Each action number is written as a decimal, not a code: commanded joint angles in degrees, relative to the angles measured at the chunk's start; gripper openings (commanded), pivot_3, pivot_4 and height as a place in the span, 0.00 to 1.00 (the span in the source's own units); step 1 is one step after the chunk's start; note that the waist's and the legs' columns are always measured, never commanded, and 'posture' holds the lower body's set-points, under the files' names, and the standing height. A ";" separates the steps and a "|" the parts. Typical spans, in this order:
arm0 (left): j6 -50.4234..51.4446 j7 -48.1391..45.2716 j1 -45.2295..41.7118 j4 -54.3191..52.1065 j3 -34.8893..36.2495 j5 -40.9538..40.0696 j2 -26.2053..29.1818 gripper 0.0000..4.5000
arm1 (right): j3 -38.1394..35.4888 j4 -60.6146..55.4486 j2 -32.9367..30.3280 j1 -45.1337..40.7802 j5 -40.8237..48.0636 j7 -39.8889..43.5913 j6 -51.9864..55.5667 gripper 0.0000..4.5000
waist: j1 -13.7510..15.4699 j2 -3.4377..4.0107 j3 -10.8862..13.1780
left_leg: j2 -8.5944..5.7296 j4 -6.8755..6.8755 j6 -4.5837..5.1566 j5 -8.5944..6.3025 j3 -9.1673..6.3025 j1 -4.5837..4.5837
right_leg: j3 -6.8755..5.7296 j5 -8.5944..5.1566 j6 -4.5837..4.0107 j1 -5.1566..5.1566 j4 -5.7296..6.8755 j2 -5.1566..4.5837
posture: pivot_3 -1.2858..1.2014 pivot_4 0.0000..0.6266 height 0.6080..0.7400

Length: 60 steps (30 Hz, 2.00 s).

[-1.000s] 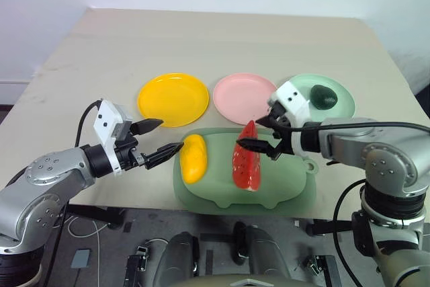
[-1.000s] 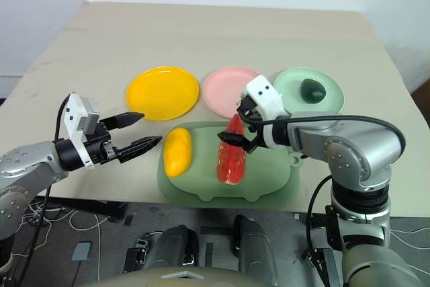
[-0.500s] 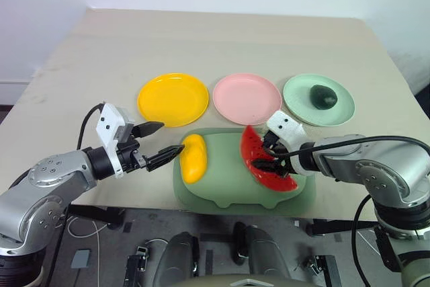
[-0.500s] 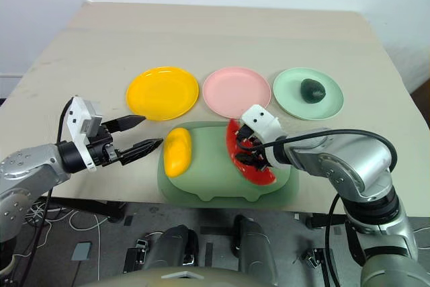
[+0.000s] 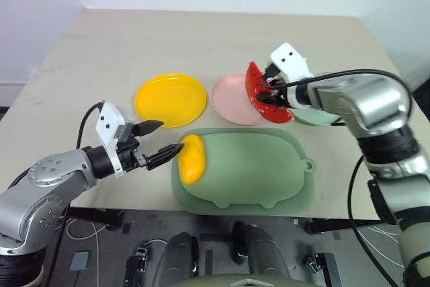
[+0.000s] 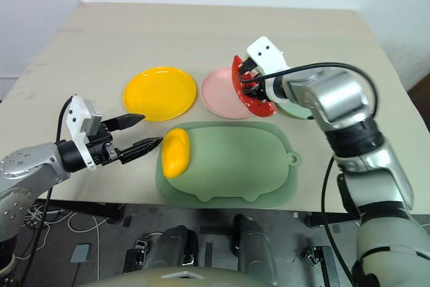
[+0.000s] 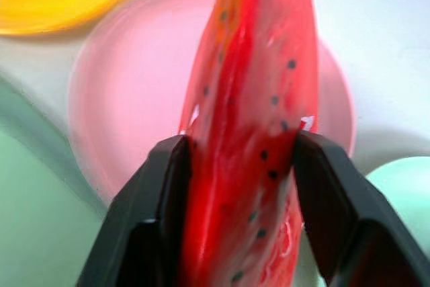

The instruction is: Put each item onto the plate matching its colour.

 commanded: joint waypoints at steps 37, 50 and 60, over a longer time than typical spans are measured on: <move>27.80 35.57 -14.23 -8.37 -10.36 -23.15 -2.25 1.00 | -27.83 -33.91 -7.55 24.17 6.83 21.30 -14.01 1.00 | 0.75 -0.02 0.02 | -0.01 0.01 -0.32 0.17 -0.17 0.06 | -0.04 0.00 0.01 0.14 -0.01 -0.03 | 0.52 0.24 1.00; 32.59 38.47 -15.27 -0.56 -20.68 -11.82 -5.67 1.00 | -28.41 -38.98 -8.05 37.91 11.86 21.01 -14.73 1.00 | 0.78 -0.03 -0.03 | -0.08 0.01 -0.06 0.03 -0.13 0.40 | 0.01 -0.02 0.00 0.49 -0.05 -0.06 | 0.52 0.24 1.00; 32.84 35.79 -13.92 -0.08 -20.85 -5.47 -9.03 0.70 | -26.84 -39.81 -6.91 40.22 12.35 18.64 -14.79 1.00 | 0.74 -0.05 -0.04 | -0.06 0.01 -0.06 0.03 -0.14 0.39 | 0.01 -0.03 0.01 0.45 -0.02 -0.06 | 0.52 0.24 1.00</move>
